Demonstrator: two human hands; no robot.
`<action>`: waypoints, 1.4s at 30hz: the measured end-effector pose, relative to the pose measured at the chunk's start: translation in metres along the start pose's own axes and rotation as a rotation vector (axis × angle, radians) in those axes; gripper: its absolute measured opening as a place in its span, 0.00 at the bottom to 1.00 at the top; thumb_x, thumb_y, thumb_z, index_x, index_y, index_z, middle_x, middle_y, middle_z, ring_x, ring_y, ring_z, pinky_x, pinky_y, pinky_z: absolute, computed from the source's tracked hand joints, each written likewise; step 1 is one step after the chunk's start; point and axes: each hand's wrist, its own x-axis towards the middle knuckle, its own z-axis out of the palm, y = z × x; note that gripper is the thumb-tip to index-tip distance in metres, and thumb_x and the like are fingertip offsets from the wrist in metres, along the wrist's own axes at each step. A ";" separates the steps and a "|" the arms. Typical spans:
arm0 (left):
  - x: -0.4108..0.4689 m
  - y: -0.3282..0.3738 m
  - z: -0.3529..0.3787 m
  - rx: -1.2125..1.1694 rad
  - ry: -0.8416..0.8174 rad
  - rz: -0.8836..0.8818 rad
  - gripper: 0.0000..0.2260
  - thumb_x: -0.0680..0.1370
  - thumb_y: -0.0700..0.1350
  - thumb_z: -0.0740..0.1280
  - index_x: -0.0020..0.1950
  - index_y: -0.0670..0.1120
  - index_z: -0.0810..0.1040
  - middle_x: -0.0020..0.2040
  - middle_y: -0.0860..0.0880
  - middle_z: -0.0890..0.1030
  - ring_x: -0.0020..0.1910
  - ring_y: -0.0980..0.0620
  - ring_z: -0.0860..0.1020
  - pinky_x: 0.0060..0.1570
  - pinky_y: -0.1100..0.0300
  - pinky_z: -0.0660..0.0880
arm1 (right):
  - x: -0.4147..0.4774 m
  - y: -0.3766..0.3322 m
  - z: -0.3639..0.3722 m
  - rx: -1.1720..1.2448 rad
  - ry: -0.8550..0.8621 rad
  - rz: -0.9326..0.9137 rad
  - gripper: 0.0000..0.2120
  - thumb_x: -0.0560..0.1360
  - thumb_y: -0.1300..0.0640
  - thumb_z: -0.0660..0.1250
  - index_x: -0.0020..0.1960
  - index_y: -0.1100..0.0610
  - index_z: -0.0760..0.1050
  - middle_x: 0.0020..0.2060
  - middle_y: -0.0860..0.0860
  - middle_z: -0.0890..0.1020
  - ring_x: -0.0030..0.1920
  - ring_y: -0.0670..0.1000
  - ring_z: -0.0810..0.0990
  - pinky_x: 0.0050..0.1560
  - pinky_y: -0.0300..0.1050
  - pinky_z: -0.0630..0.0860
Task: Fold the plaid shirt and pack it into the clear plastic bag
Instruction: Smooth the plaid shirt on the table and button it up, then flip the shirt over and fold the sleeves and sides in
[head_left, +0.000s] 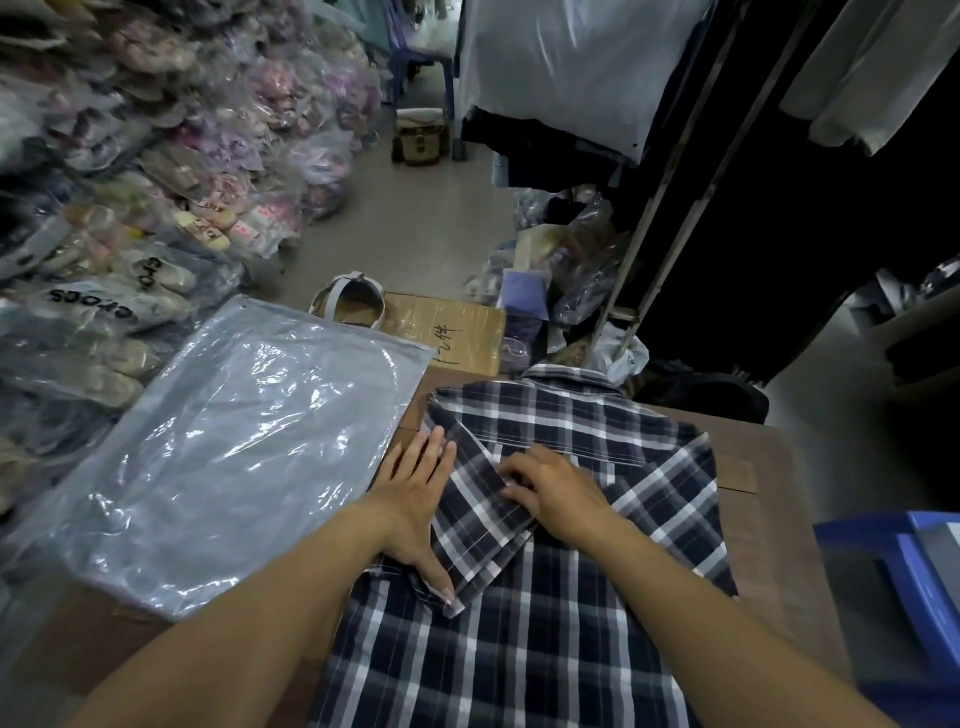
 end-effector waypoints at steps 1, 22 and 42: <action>0.000 0.002 -0.005 -0.011 -0.010 -0.013 0.72 0.55 0.78 0.70 0.76 0.46 0.25 0.74 0.45 0.22 0.73 0.44 0.22 0.73 0.45 0.28 | -0.001 0.000 -0.001 0.016 -0.015 0.006 0.15 0.80 0.47 0.64 0.65 0.48 0.74 0.57 0.48 0.76 0.56 0.51 0.77 0.51 0.49 0.77; 0.058 -0.029 -0.076 -0.926 0.354 -0.417 0.06 0.75 0.36 0.72 0.42 0.45 0.79 0.42 0.43 0.82 0.46 0.43 0.81 0.48 0.54 0.78 | -0.060 0.145 -0.082 0.717 0.216 0.970 0.11 0.75 0.62 0.69 0.56 0.59 0.73 0.33 0.57 0.82 0.27 0.51 0.76 0.26 0.41 0.69; -0.008 -0.028 -0.254 -1.651 0.735 0.102 0.07 0.81 0.32 0.60 0.56 0.42 0.69 0.63 0.33 0.75 0.47 0.42 0.83 0.46 0.54 0.82 | -0.029 0.066 -0.260 1.054 0.867 0.357 0.08 0.80 0.63 0.64 0.47 0.52 0.75 0.47 0.51 0.81 0.41 0.52 0.87 0.45 0.45 0.83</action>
